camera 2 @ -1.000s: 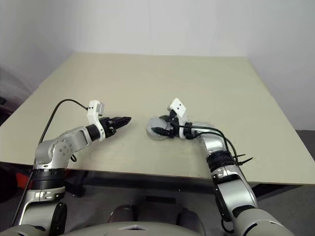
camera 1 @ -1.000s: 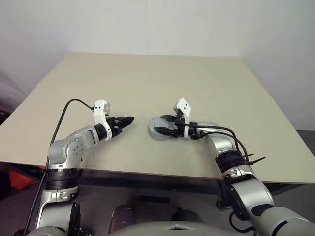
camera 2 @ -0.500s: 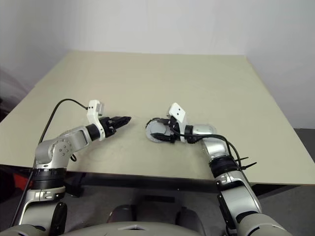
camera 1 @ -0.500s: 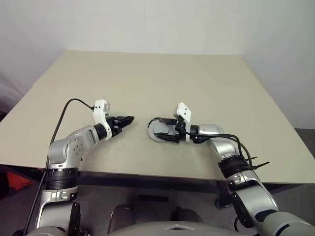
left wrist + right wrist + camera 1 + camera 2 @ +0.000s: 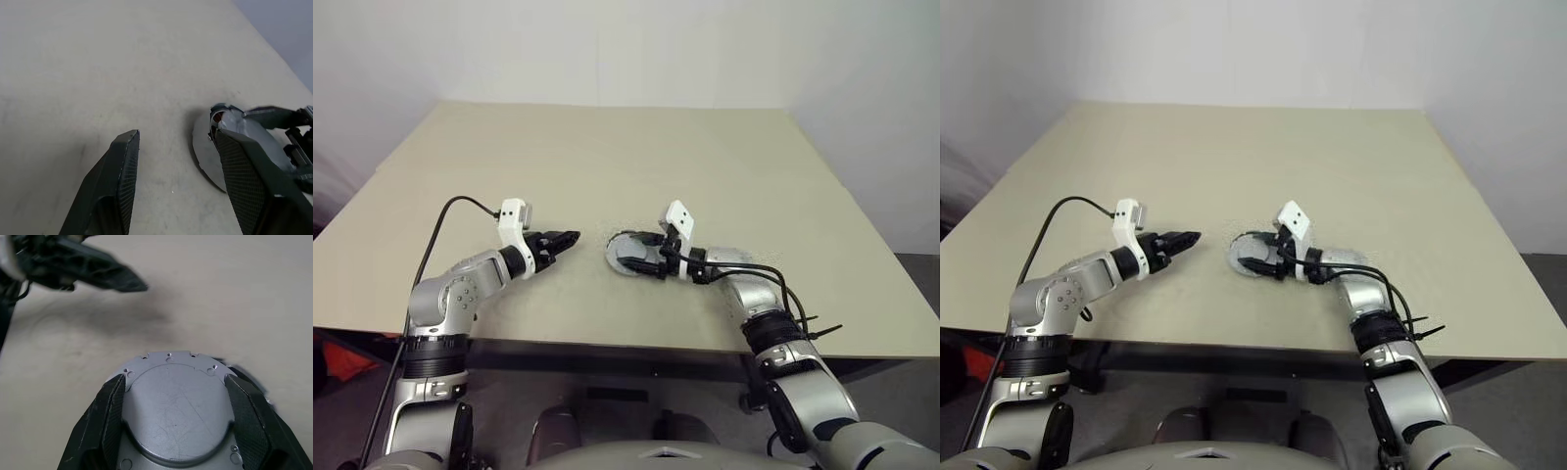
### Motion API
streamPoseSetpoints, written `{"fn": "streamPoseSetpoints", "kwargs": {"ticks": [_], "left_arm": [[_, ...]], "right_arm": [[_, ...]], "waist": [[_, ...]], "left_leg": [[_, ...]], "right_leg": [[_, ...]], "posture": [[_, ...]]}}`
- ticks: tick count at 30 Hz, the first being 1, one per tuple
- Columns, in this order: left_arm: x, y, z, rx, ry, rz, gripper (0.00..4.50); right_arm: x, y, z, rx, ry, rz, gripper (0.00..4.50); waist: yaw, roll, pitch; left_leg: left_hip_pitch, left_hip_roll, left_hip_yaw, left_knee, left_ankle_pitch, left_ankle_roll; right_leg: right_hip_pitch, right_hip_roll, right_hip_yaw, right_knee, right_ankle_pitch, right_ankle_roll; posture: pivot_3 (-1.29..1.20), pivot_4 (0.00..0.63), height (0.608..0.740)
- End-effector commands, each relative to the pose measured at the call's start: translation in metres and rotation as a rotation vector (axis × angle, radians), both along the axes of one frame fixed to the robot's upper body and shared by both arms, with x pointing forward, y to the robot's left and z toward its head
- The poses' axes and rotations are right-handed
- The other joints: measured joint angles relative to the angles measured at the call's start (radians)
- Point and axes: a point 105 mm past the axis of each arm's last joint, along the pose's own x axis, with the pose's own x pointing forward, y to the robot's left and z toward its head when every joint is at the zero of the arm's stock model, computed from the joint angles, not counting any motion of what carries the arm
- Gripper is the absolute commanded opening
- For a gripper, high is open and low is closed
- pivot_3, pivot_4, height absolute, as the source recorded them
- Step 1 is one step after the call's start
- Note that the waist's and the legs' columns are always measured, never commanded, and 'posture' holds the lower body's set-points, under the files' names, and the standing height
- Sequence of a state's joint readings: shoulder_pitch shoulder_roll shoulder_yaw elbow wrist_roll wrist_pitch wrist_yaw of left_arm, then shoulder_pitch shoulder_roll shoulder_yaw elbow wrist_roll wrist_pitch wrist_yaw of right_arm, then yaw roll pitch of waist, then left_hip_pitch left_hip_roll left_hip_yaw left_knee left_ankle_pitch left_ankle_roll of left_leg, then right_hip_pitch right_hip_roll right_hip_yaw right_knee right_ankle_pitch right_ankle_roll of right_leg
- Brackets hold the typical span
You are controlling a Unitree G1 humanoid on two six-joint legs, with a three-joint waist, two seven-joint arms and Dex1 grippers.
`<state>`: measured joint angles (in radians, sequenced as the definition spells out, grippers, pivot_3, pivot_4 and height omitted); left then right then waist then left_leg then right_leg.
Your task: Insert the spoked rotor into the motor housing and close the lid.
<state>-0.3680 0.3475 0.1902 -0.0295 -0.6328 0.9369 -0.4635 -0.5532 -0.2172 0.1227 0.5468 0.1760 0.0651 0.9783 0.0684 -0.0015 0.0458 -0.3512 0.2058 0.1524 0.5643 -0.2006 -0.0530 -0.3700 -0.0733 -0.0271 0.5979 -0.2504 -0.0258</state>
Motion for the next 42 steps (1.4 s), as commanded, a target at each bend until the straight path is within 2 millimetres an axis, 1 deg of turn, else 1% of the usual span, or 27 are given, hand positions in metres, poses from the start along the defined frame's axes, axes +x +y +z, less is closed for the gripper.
{"fn": "streamPoseSetpoints", "kwargs": {"ticks": [1,5,12,26,34,40,42], "left_arm": [[0.002,0.002,0.012,0.004,-0.052,0.004,2.63],[0.003,0.002,0.012,0.005,-0.052,0.006,2.63],[0.003,0.004,0.012,0.007,-0.054,0.01,2.63],[0.004,0.005,0.014,0.01,-0.058,0.012,2.63],[0.004,0.005,0.014,0.01,-0.06,0.014,2.63],[0.004,0.005,0.015,0.009,-0.061,0.014,2.63],[0.004,0.005,0.015,0.009,-0.06,0.014,2.63]], "right_arm": [[0.015,-0.002,0.023,0.042,-0.088,-0.057,3.11],[0.021,-0.003,0.025,0.048,-0.099,-0.084,3.11],[0.015,-0.004,0.011,-0.008,-0.069,-0.05,3.11],[0.014,-0.012,-0.009,-0.09,-0.038,-0.061,3.11],[0.013,-0.014,-0.016,-0.112,-0.023,-0.059,3.11],[0.015,-0.015,-0.02,-0.138,-0.012,-0.078,3.11],[0.017,-0.017,-0.025,-0.17,-0.004,-0.1,3.11]], "waist": [[0.0,0.001,0.002],[0.002,0.003,0.005],[0.002,0.004,0.006],[0.003,0.004,0.006],[0.003,0.004,0.006],[0.003,0.004,0.006],[0.003,0.004,0.006]], "left_leg": [[0.0,0.0,0.0,0.001,0.0,0.0],[0.0,0.0,0.0,0.003,0.001,-0.001],[-0.001,0.0,-0.001,0.004,0.001,-0.001],[0.0,0.0,-0.001,0.008,0.001,0.0],[0.0,0.0,-0.002,0.009,0.001,0.0],[0.001,0.0,-0.002,0.01,0.001,0.0],[0.001,0.0,-0.002,0.01,0.001,0.001]], "right_leg": [[-0.001,0.0,0.0,0.002,0.0,0.0],[-0.003,0.0,0.0,0.009,-0.001,-0.002],[-0.002,0.0,0.0,0.009,-0.001,-0.002],[0.0,0.0,0.0,0.009,-0.001,-0.002],[0.001,0.0,0.0,0.01,-0.001,-0.002],[0.001,0.0,0.0,0.01,-0.001,-0.002],[0.002,0.0,0.0,0.011,-0.001,-0.002]], "posture": [[0.0,0.0,0.74],[0.0,0.0,0.74],[0.0,0.0,0.74],[0.0,0.0,0.74],[0.0,0.0,0.74],[0.0,0.0,0.74],[0.0,0.0,0.74]]}}
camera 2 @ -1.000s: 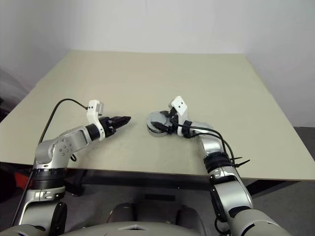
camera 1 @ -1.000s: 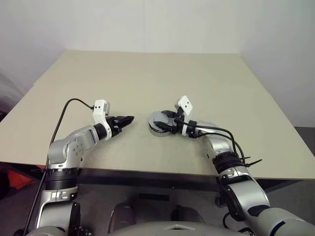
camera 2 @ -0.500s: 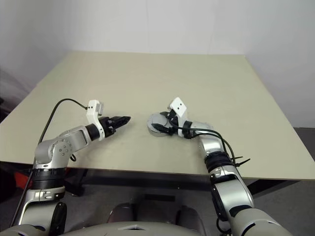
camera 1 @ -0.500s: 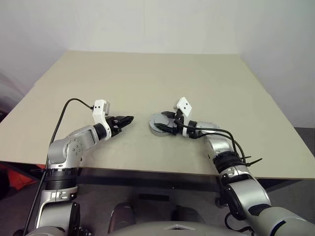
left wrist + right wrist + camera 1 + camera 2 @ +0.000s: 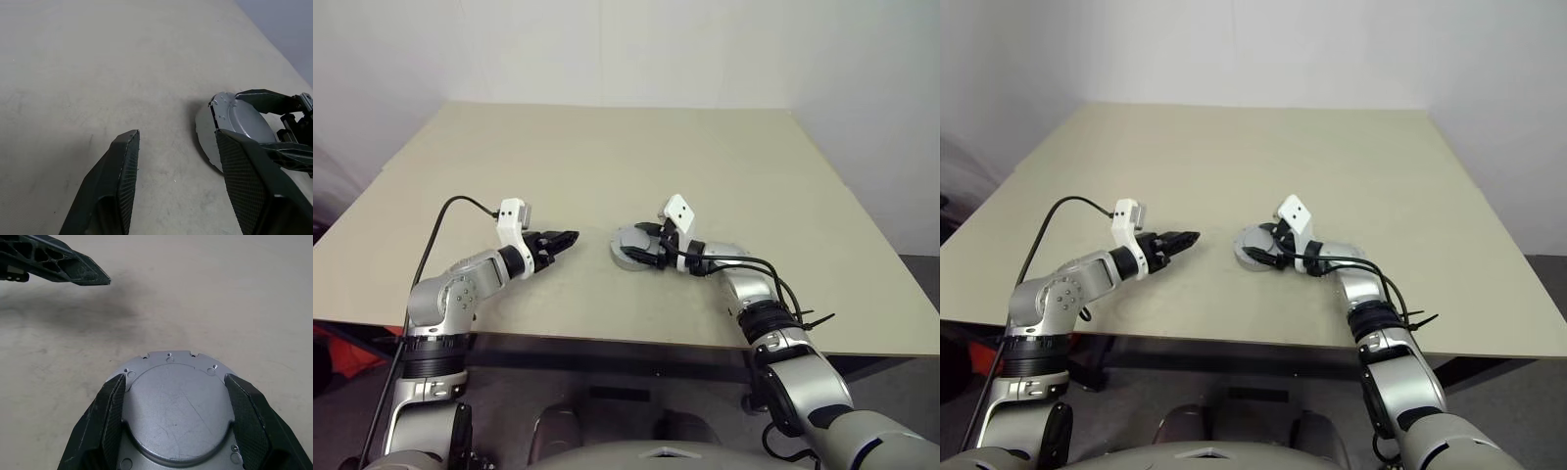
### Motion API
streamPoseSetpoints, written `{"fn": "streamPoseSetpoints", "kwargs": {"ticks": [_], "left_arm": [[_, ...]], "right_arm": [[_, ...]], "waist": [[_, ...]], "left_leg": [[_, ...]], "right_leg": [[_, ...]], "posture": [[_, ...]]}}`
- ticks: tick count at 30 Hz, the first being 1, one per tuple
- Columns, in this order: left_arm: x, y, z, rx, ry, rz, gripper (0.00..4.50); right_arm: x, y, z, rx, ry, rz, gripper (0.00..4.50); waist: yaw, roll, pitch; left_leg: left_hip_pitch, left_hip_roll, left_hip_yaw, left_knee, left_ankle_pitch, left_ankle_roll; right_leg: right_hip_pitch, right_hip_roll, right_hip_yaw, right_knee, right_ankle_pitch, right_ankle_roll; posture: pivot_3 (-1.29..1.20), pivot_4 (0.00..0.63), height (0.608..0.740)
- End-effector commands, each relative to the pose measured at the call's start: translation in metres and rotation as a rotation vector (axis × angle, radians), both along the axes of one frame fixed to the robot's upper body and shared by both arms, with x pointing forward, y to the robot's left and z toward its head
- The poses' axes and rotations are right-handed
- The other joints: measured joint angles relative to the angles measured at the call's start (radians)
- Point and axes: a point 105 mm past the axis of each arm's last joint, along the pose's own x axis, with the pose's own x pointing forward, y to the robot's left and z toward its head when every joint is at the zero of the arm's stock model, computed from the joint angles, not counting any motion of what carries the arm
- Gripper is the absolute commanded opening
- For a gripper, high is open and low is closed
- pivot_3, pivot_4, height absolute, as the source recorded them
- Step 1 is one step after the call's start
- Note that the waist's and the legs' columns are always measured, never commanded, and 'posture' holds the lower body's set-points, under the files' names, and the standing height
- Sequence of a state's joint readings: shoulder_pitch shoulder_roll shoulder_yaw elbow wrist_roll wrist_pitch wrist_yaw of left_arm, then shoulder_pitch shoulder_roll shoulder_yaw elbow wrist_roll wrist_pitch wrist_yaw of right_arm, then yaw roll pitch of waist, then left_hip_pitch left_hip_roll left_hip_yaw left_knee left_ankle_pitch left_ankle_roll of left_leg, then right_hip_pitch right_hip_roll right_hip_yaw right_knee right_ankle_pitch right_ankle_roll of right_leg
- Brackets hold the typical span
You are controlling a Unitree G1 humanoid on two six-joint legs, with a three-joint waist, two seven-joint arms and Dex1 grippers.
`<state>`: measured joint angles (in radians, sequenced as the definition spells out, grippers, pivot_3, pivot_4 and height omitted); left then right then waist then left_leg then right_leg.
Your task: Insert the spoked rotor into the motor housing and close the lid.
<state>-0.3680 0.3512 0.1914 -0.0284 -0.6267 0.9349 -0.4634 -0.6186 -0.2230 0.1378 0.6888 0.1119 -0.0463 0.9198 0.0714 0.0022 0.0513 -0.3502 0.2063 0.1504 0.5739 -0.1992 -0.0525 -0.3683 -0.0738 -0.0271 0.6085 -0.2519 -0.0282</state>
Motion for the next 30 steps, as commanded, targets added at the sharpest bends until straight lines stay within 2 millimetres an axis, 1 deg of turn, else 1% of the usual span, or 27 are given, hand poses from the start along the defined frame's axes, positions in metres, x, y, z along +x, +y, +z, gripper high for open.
{"fn": "streamPoseSetpoints", "kwargs": {"ticks": [1,9,17,24,30], "left_arm": [[0.003,0.003,0.015,0.001,-0.058,0.008,2.63],[0.003,0.004,0.015,0.001,-0.059,0.012,2.63],[0.003,0.005,0.014,-0.001,-0.058,0.014,2.63],[0.003,0.005,0.014,-0.001,-0.058,0.014,2.63],[0.003,0.005,0.014,0.0,-0.056,0.015,2.63]], "right_arm": [[0.003,-0.012,-0.02,-0.091,0.054,-0.061,3.11],[0.001,-0.013,-0.024,-0.107,0.073,-0.049,3.11],[-0.011,-0.018,-0.037,-0.139,0.123,0.002,3.11],[-0.012,-0.017,-0.034,-0.126,0.122,0.013,3.11],[-0.016,-0.021,-0.04,-0.142,0.137,0.019,3.11]], "waist": [[0.0,0.0,0.0],[0.001,0.0,0.0],[0.005,0.0,0.0],[0.013,0.0,-0.001],[0.019,-0.001,-0.001]], "left_leg": [[0.0,0.0,0.0,0.0,0.0,0.0],[0.002,0.0,0.0,0.001,0.0,0.003],[0.001,0.0,0.0,0.001,0.0,0.003],[0.0,0.0,0.0,0.001,-0.001,0.004],[0.0,0.0,0.0,0.001,-0.001,0.004]], "right_leg": [[0.0,0.0,0.0,0.0,0.0,0.0],[0.003,-0.001,0.0,0.001,0.0,0.0],[0.002,-0.001,0.0,0.0,0.0,0.0],[0.002,-0.001,0.0,-0.001,0.0,0.0],[0.002,-0.001,0.0,-0.001,0.0,0.0]], "posture": [[0.0,0.0,0.74],[0.0,0.0,0.74],[0.0,0.0,0.74],[0.0,0.0,0.74],[0.0,0.0,0.74]]}}
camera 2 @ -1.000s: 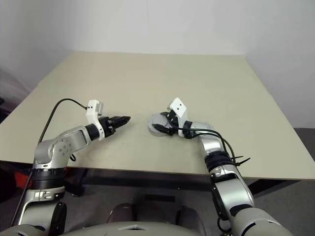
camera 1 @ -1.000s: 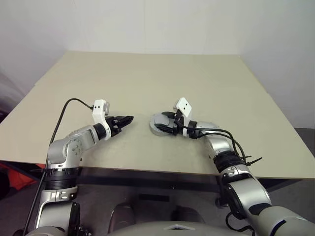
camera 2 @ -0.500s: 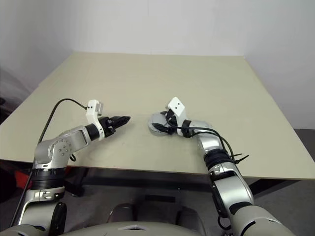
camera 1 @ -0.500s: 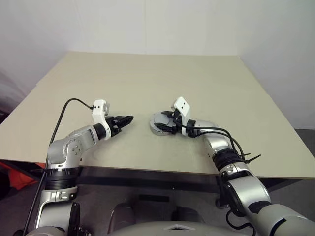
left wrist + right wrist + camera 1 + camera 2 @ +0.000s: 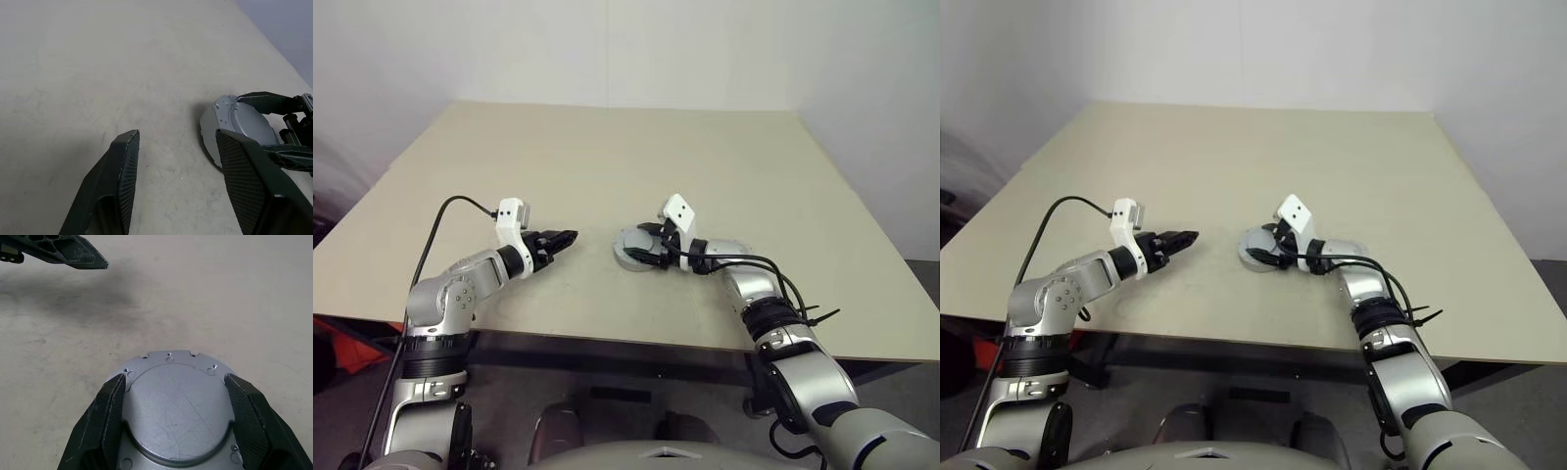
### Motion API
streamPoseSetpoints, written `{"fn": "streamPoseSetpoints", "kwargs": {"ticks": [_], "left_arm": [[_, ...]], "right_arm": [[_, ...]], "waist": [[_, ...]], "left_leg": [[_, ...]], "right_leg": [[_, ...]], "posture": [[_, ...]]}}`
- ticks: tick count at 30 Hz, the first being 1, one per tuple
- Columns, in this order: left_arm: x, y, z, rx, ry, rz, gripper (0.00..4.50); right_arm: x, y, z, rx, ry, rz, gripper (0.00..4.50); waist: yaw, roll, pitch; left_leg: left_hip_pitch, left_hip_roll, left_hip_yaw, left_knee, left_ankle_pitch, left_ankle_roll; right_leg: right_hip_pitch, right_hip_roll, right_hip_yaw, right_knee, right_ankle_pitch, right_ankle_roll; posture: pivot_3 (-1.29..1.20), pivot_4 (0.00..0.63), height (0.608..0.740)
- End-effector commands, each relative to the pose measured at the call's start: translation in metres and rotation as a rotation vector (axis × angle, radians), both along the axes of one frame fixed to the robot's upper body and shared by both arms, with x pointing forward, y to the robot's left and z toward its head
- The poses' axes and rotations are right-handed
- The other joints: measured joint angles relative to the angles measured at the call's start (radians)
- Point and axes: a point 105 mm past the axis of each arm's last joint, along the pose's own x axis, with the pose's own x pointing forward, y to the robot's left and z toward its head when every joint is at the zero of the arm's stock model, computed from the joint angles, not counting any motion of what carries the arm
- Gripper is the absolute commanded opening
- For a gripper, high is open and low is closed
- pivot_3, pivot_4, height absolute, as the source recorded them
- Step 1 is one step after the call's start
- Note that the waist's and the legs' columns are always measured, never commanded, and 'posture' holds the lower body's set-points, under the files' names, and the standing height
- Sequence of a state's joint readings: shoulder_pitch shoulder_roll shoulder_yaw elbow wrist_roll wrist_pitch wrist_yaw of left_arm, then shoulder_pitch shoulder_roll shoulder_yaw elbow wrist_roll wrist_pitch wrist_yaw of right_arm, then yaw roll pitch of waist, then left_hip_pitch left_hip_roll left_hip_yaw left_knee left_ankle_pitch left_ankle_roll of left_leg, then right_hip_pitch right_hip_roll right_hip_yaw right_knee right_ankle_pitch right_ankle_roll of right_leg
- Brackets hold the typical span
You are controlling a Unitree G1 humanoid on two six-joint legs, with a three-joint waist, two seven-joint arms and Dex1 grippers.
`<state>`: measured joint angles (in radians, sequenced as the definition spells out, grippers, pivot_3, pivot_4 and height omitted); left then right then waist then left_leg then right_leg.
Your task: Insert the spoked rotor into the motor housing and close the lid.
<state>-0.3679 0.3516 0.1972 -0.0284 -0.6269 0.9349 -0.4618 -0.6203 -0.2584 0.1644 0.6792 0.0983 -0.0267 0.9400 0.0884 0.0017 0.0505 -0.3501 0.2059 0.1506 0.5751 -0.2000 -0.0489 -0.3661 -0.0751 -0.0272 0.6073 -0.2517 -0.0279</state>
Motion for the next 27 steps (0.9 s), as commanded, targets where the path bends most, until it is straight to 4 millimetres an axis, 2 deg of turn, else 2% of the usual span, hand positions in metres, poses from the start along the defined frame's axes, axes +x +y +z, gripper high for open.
{"fn": "streamPoseSetpoints", "kwargs": {"ticks": [1,6,12,16,21,27], "left_arm": [[0.003,0.004,0.014,0.002,-0.054,0.009,2.63],[0.004,-0.003,0.015,-0.016,-0.052,-0.007,2.63],[0.013,-0.042,0.022,-0.163,-0.011,-0.073,2.63],[0.018,-0.078,0.015,-0.211,0.063,-0.162,1.72],[0.03,-0.101,0.005,-0.265,0.152,-0.195,0.09],[0.04,-0.122,-0.005,-0.277,0.236,-0.228,0.04]], "right_arm": [[-0.014,-0.014,-0.037,-0.087,0.125,-0.008,3.11],[-0.012,-0.013,-0.036,-0.088,0.122,-0.013,3.11],[-0.012,-0.013,-0.036,-0.094,0.121,-0.011,3.11],[-0.012,-0.012,-0.036,-0.094,0.117,-0.01,3.11],[-0.012,-0.012,-0.036,-0.093,0.111,-0.013,3.11],[-0.01,-0.011,-0.032,-0.088,0.099,-0.02,3.11]], "waist": [[0.004,0.0,0.0],[0.006,0.0,0.0],[0.008,-0.001,0.0],[0.006,-0.001,-0.001],[0.007,0.0,-0.001],[0.008,-0.001,-0.001]], "left_leg": [[0.0,0.0,0.0,0.0,0.0,0.0],[0.0,0.0,0.0,0.0,0.0,0.0],[0.001,0.0,0.0,0.001,0.0,0.0],[0.001,0.0,0.0,0.001,0.0,0.0],[0.001,0.0,0.0,0.0,0.0,0.0],[0.001,-0.001,0.0,0.0,0.0,0.001]], "right_leg": [[0.0,0.0,0.0,0.0,0.0,0.0],[0.0,0.0,0.0,0.0,0.0,0.0],[0.001,0.0,0.0,0.0,0.0,0.0],[0.001,0.0,0.0,0.0,0.0,0.0],[0.001,0.0,0.0,0.0,0.0,0.0],[0.001,0.0,0.0,0.0,0.0,0.0]], "posture": [[0.0,0.0,0.74],[0.0,0.0,0.74],[0.0,0.0,0.74],[0.0,0.0,0.74],[0.0,0.0,0.74],[0.0,0.0,0.74]]}}
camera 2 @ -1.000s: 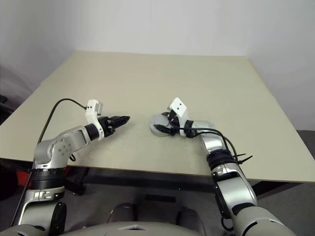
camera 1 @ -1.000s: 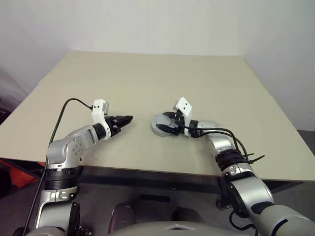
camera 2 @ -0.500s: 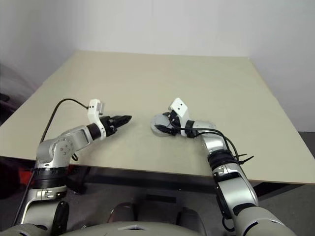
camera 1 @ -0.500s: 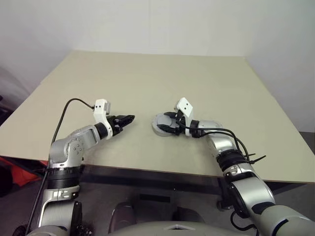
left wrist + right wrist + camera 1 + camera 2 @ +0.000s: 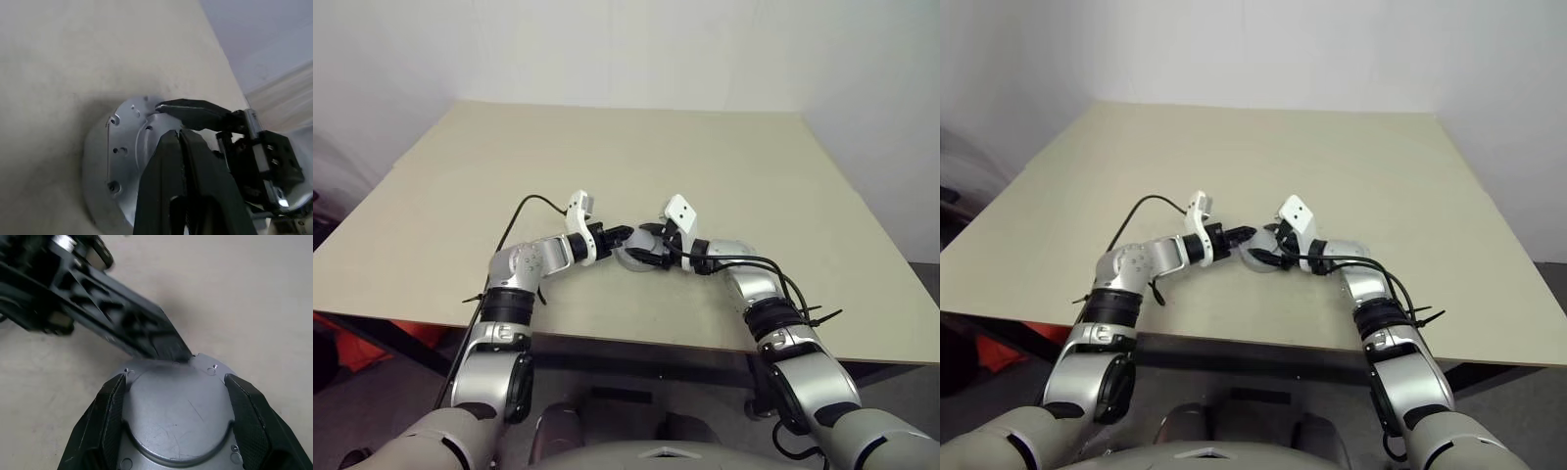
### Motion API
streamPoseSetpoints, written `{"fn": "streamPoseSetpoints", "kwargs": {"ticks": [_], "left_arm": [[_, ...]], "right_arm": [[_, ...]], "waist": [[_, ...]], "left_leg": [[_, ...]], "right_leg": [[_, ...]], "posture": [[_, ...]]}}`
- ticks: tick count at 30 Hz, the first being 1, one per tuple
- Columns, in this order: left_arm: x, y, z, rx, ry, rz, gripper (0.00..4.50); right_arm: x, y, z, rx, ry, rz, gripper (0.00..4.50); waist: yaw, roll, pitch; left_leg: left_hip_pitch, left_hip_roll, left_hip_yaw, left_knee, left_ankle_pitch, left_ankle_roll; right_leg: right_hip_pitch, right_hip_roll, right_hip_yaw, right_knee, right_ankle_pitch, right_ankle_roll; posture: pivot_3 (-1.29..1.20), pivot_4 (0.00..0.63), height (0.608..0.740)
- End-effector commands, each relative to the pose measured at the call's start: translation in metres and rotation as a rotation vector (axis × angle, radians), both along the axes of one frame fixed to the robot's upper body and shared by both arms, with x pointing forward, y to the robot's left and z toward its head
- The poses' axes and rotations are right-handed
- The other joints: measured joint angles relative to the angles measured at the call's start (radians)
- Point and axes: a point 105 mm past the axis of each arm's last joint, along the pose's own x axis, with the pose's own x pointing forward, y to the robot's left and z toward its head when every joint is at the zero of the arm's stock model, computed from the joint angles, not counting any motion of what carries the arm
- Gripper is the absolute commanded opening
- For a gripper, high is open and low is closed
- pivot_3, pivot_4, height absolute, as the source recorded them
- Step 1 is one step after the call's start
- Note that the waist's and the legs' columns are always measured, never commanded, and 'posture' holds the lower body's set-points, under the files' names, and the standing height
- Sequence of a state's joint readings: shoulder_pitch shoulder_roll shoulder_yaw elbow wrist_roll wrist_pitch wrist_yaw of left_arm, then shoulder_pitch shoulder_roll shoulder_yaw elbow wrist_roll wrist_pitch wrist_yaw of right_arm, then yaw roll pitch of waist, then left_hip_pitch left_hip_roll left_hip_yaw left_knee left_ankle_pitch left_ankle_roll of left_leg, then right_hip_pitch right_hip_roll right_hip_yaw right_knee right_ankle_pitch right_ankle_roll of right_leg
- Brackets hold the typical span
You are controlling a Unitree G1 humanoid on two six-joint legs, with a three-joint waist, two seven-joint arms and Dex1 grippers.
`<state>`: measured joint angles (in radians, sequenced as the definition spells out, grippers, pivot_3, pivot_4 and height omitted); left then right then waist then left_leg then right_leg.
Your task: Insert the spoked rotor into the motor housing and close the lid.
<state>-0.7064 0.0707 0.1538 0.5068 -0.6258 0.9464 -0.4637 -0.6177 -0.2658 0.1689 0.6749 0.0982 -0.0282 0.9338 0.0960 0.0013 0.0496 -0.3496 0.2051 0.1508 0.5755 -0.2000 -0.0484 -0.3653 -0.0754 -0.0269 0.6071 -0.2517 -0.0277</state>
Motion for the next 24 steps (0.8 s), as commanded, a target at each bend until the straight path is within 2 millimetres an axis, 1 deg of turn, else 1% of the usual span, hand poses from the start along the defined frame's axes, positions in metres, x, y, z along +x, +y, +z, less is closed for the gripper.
{"fn": "streamPoseSetpoints", "kwargs": {"ticks": [1,3,5,7,11,13,16,24], "left_arm": [[0.009,-0.014,0.01,0.004,-0.022,-0.032,0.04],[0.01,-0.021,-0.001,0.072,0.012,-0.053,0.04],[0.011,-0.023,-0.015,0.165,0.048,-0.053,0.04],[0.011,-0.023,-0.021,0.211,0.081,-0.056,0.04],[0.003,-0.023,-0.026,0.205,0.144,-0.11,0.04],[-0.001,-0.021,-0.027,0.187,0.169,-0.131,0.04],[-0.005,-0.014,-0.029,0.184,0.19,-0.138,0.04],[-0.006,0.002,-0.034,0.188,0.197,-0.103,0.04]], "right_arm": [[-0.01,-0.009,-0.032,-0.078,0.102,-0.015,3.11],[-0.01,-0.009,-0.031,-0.076,0.098,-0.017,3.11],[-0.01,-0.009,-0.03,-0.074,0.094,-0.018,3.11],[-0.009,-0.008,-0.029,-0.07,0.089,-0.022,3.11],[-0.008,-0.009,-0.028,-0.066,0.088,-0.028,3.11],[-0.009,-0.009,-0.028,-0.065,0.093,-0.03,3.11],[-0.009,-0.01,-0.028,-0.067,0.094,-0.032,3.11],[-0.007,-0.011,-0.028,-0.076,0.098,-0.043,3.11]], "waist": [[0.001,0.0,0.0],[0.001,0.0,0.0],[0.002,0.001,-0.001],[0.006,0.002,-0.002],[0.006,0.002,-0.002],[0.006,0.001,-0.002],[0.003,0.001,-0.002],[0.002,0.001,-0.002]], "left_leg": [[0.0,0.0,0.0,0.0,0.0,0.0],[0.0,0.0,0.0,0.0,0.0,0.0],[0.0,0.0,0.0,0.0,-0.001,0.001],[0.002,0.0,0.0,0.0,-0.001,0.003],[0.011,-0.001,0.001,0.0,-0.002,0.005],[0.012,-0.001,0.001,-0.002,-0.002,0.005],[0.012,-0.001,0.001,-0.005,-0.002,0.005],[0.011,-0.001,0.001,-0.008,-0.002,0.005]], "right_leg": [[0.0,0.0,0.0,0.0,0.0,0.0],[0.0,0.0,0.0,0.0,0.0,0.0],[0.001,0.0,0.0,0.0,0.0,0.0],[0.004,-0.001,0.0,0.0,0.0,0.0],[0.012,-0.006,0.0,-0.001,0.0,0.001],[0.013,-0.006,0.0,-0.002,-0.001,0.001],[0.013,-0.005,0.0,-0.003,-0.001,0.002],[0.013,-0.006,0.0,-0.004,-0.002,0.001]], "posture": [[0.0,0.0,0.74],[0.0,0.0,0.74],[0.0,0.0,0.74],[0.0,0.0,0.74],[0.0,0.0,0.74],[0.0,0.0,0.74],[0.0,0.0,0.74],[0.0,0.0,0.74]]}}
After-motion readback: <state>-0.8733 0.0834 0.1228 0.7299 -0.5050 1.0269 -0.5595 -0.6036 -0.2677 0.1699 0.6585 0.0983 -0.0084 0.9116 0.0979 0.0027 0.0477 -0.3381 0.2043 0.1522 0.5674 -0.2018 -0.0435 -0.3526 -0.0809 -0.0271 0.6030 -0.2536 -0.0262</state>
